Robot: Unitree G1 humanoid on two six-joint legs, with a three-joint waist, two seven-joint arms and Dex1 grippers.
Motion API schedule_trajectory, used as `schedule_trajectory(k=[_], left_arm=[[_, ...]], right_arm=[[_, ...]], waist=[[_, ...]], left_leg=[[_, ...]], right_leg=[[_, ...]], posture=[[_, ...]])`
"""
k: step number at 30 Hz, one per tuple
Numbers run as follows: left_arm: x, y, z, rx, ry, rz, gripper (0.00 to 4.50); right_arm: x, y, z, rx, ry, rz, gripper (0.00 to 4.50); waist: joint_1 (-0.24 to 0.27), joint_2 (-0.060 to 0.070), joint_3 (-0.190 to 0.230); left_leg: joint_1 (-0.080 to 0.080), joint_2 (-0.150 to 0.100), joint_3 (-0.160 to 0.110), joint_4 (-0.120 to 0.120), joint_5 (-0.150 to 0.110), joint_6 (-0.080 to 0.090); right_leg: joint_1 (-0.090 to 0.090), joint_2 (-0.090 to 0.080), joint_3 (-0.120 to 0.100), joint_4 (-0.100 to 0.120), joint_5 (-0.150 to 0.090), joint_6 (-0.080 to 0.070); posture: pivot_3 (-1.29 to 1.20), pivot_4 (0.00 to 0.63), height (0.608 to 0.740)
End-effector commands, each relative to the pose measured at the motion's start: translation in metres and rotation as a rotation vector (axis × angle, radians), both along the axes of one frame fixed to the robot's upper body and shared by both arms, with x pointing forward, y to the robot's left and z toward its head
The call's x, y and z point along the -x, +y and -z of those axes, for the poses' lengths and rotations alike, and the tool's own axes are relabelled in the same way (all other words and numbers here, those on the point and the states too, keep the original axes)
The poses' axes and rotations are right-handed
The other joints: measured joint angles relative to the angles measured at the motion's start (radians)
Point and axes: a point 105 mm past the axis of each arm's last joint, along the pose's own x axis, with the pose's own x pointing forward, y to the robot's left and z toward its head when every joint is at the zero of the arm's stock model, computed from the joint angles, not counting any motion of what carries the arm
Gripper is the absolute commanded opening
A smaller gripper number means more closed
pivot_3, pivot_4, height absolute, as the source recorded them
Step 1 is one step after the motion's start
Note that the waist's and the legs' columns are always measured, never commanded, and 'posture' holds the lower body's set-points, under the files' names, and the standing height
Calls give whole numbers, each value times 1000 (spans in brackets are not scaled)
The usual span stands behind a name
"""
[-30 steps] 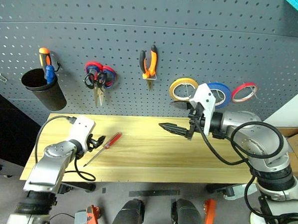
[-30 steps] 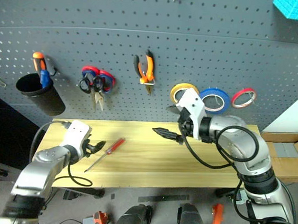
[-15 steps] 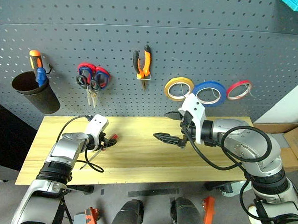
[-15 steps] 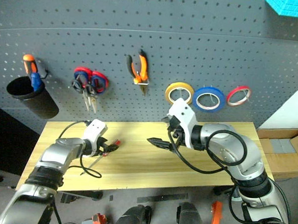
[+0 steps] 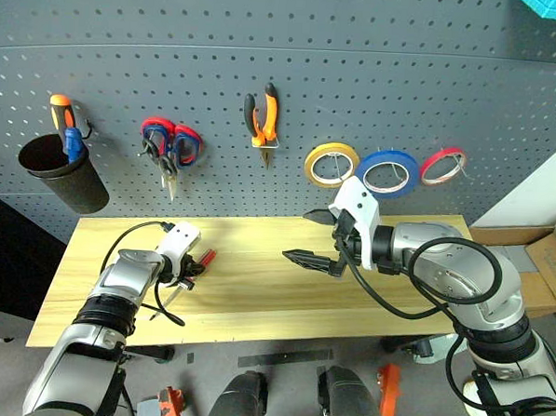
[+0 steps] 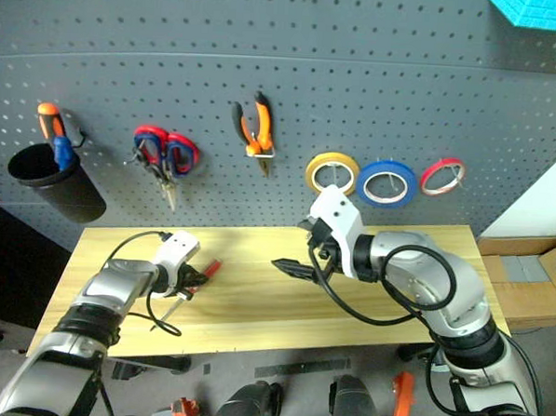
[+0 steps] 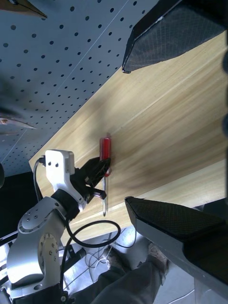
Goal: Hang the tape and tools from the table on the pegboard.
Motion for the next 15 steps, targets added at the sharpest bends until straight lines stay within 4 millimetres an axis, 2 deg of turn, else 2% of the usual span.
schedule_trajectory(k=[1,5,7,9,11,13,15], left_arm=[[8,13,6,-13,13,-40,902],[5,17,-5,10,-71,-82,902],[1,17,-18,40,-150,-99,902],[1,19,-37,55,-265,-119,902],[6,20,-72,117,-460,-174,902],[21,20,-104,134,-649,-195,902],[36,18,-122,109,-771,-202,902]], right_arm=[[4,4,-10,-16,-49,-23,4500],[5,7,-11,-23,-51,-35,4500],[5,7,-12,-24,-63,-47,4500],[10,10,-18,-22,-133,-108,4500],[19,13,-25,-49,-210,-201,4500],[21,12,-24,-43,-221,-235,4500],[19,11,-23,-34,-217,-245,4500]], waist=[[-1,0,0],[-2,0,0],[-2,0,0],[-1,0,0],[-2,0,0],[0,0,0],[-1,0,0]], left_leg=[[0,0,0,0,0,0],[1,0,0,0,0,0],[0,0,0,0,0,0],[0,0,0,0,0,0],[0,0,0,0,0,0],[-1,0,0,-2,0,0],[-1,1,0,-2,0,0]], right_leg=[[0,0,0,0,0,0],[0,0,0,0,0,0],[0,0,0,0,0,0],[0,0,0,0,0,0],[-1,0,0,-1,0,0],[0,0,1,-4,0,0],[0,0,0,-6,0,0]], posture=[[-162,233,740],[-157,228,740],[-156,226,740],[-155,226,740],[-147,220,740],[-143,217,740],[-128,212,740]])
